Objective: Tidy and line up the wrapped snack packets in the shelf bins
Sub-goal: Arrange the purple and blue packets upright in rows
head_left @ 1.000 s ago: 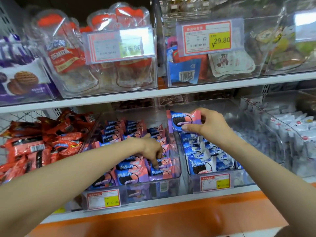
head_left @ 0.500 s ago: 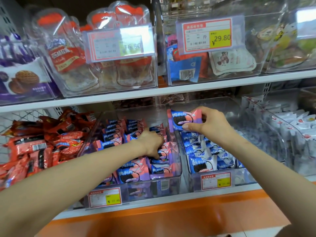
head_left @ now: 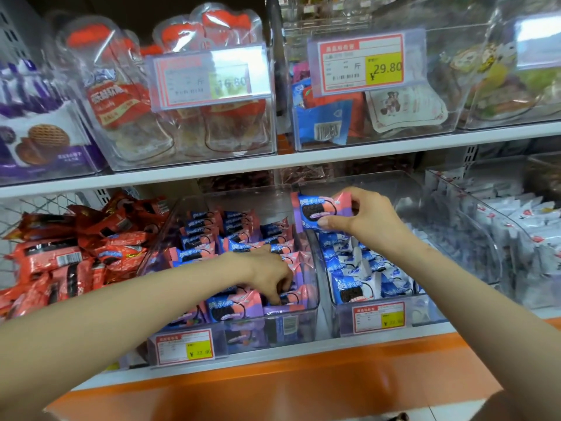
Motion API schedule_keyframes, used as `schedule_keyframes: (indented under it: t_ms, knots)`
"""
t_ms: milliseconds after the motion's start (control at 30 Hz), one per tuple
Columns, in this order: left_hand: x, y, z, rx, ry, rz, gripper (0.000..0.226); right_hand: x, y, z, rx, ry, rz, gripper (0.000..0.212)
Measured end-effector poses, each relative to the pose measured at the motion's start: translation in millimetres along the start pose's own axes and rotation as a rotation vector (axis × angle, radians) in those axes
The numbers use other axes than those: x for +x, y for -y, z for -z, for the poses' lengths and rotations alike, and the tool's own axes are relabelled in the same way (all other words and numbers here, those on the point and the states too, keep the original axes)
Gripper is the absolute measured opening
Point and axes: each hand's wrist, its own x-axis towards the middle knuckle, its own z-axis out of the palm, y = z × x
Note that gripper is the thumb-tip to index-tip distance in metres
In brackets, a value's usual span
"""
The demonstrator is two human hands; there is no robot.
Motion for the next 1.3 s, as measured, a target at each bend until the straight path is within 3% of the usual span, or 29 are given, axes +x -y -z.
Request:
schedule_keyframes:
  t_ms: [100, 267, 500, 567, 667, 767, 867, 967, 1100, 1300]
  knots:
    - [5.8, 0.1, -2.7, 0.005, 0.0, 0.023, 0.035, -0.6, -0.3, 1.3, 0.014, -0.007, 0.008, 0.022]
    - [8.9, 7.7, 1.7, 0.111, -0.143, 0.137, 0.044, -0.3, -2.4, 3.0, 0.015, -0.007, 0.008, 0.023]
    - [10.6, 1.3, 1.5, 0.152, -0.144, 0.181, 0.059, -1.2, -1.9, 2.4, -0.009, -0.001, 0.019, 0.022]
    - [6.8, 4.1, 3.2, 0.114, -0.154, 0.172, 0.062, -2.5, -0.9, 1.6, -0.007, -0.007, 0.025, 0.024]
    - [-5.4, 5.7, 9.1, -0.114, -0.245, 0.099, 0.042, -3.3, 0.5, 1.5, 0.008, -0.014, 0.029, 0.025]
    - [-17.8, 1.4, 13.9, -0.344, -0.143, -0.009, 0.03, -2.1, -0.3, 1.5, 0.013, -0.025, 0.02, 0.026]
    - [-19.9, -7.9, 7.6, -0.195, 0.006, -0.058, 0.04, -0.4, 0.0, -0.1, -0.009, -0.023, 0.016, 0.027]
    - [-14.4, -12.6, -1.2, -0.088, 0.031, -0.057, 0.05, -1.1, 1.7, -2.6, -0.014, -0.009, 0.02, 0.027]
    - [-20.9, -0.4, 20.3, -0.261, -0.073, -0.032, 0.04, -2.6, 3.5, 0.7, 0.01, -0.03, 0.02, 0.025]
    - [-29.3, 46.3, 43.6, -0.415, -0.409, 0.165, 0.046, -0.4, 1.2, 5.5, 0.048, -0.061, 0.002, 0.022]
